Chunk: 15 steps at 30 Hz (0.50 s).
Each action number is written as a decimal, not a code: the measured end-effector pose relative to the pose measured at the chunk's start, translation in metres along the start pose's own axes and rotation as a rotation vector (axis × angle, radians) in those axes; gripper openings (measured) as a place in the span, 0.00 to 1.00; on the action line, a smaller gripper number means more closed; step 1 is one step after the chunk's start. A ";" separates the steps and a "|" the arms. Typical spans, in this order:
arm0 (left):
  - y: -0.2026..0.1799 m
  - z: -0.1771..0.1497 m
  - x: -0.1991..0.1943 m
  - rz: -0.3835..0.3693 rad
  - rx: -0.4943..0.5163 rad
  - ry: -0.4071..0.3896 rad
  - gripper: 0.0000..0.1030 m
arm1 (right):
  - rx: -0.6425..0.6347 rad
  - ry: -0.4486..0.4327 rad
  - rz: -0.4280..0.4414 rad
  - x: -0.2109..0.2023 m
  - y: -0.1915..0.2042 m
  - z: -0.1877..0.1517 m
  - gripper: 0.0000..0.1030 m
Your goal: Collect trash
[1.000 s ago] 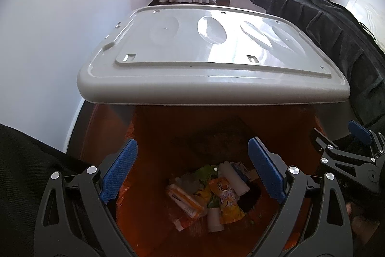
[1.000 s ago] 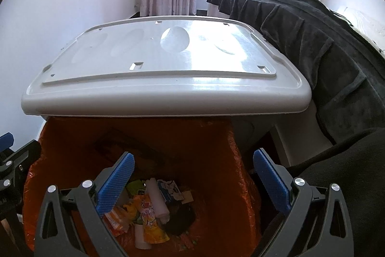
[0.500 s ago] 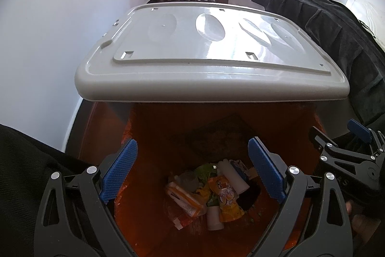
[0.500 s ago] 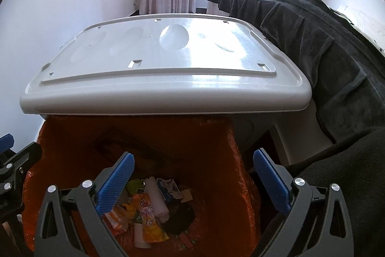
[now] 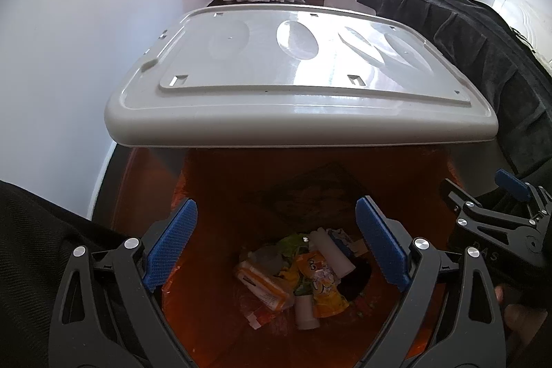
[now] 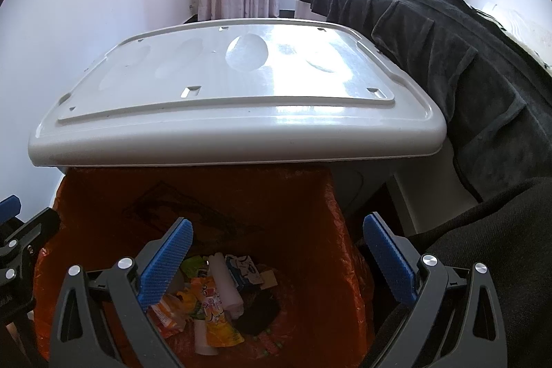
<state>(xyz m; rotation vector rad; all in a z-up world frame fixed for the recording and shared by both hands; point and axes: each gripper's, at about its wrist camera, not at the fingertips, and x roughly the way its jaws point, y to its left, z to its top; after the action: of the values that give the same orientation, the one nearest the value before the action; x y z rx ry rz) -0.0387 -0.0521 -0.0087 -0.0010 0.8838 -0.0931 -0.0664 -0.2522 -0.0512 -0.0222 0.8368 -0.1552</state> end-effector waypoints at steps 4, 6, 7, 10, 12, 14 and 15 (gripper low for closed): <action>0.006 -0.001 0.000 0.020 -0.034 -0.001 0.91 | -0.002 0.005 -0.002 0.001 0.000 0.000 0.95; 0.009 -0.001 0.002 0.017 -0.050 0.011 0.91 | -0.003 0.008 -0.003 0.001 0.000 0.000 0.95; 0.010 -0.001 0.002 0.015 -0.053 0.013 0.91 | -0.002 0.009 -0.004 0.001 0.000 0.000 0.95; 0.010 -0.001 0.001 0.018 -0.052 0.007 0.91 | 0.002 0.012 -0.005 0.001 0.000 0.001 0.95; 0.009 -0.002 0.000 0.006 -0.054 0.009 0.91 | 0.002 0.013 -0.005 0.002 0.000 0.001 0.95; 0.009 -0.001 0.000 0.006 -0.049 0.011 0.91 | 0.001 0.015 -0.003 0.001 0.000 0.001 0.95; 0.008 -0.001 0.000 0.007 -0.045 0.012 0.91 | 0.000 0.014 -0.003 0.002 0.000 0.001 0.95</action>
<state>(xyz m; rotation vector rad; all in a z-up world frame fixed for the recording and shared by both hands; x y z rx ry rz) -0.0387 -0.0439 -0.0099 -0.0393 0.8975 -0.0666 -0.0647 -0.2522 -0.0518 -0.0219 0.8513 -0.1581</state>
